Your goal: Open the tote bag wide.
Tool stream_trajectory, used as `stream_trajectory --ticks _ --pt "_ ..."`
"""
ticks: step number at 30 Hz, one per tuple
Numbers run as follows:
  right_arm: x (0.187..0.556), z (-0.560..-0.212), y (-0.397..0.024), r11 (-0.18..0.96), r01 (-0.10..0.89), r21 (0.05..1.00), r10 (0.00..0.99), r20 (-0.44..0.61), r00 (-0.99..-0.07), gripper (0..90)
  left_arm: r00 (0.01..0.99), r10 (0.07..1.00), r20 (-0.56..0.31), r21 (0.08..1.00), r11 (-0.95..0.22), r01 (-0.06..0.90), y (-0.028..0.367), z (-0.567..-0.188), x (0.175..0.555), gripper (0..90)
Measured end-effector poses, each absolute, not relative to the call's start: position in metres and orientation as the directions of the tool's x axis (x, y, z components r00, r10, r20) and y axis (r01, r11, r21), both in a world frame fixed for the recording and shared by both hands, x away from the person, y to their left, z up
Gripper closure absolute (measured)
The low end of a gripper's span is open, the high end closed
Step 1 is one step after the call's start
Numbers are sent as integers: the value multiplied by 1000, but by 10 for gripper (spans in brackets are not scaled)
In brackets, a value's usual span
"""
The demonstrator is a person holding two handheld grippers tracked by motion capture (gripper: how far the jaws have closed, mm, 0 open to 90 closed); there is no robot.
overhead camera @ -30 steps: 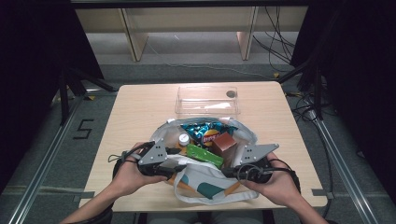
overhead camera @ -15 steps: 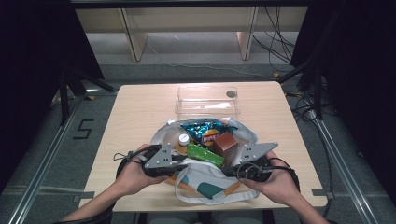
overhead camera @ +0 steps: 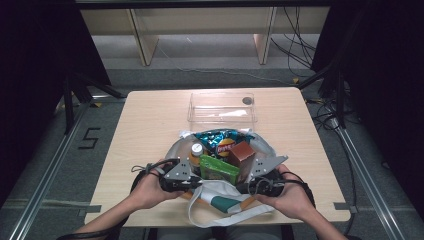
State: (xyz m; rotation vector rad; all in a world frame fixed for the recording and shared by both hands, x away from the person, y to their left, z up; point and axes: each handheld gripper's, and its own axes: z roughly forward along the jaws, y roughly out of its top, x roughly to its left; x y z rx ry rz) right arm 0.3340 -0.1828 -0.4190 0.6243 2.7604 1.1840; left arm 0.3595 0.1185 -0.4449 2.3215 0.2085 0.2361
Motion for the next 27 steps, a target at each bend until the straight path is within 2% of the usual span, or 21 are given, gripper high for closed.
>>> stream_trajectory --ticks 1,10,11,21,24,27 --pt "333 -421 -182 614 371 697 411 120 -904 893 969 222 106 725 -684 77 119 -445 360 811" --pt "340 -437 -179 651 384 655 424 106 -899 893 973 214 88 684 -723 97 112 -456 362 812" --pt "339 -438 -178 646 411 643 446 119 -887 893 974 211 85 680 -727 98 112 -457 363 812" --pt "342 -446 -176 667 397 631 424 118 -898 888 973 217 73 676 -729 112 112 -464 363 808" --pt "340 -442 -178 652 393 648 427 114 -897 835 972 225 64 696 -709 118 113 -461 360 776" --pt "337 -435 -182 622 408 669 448 124 -885 801 970 235 59 718 -685 122 115 -455 357 690"
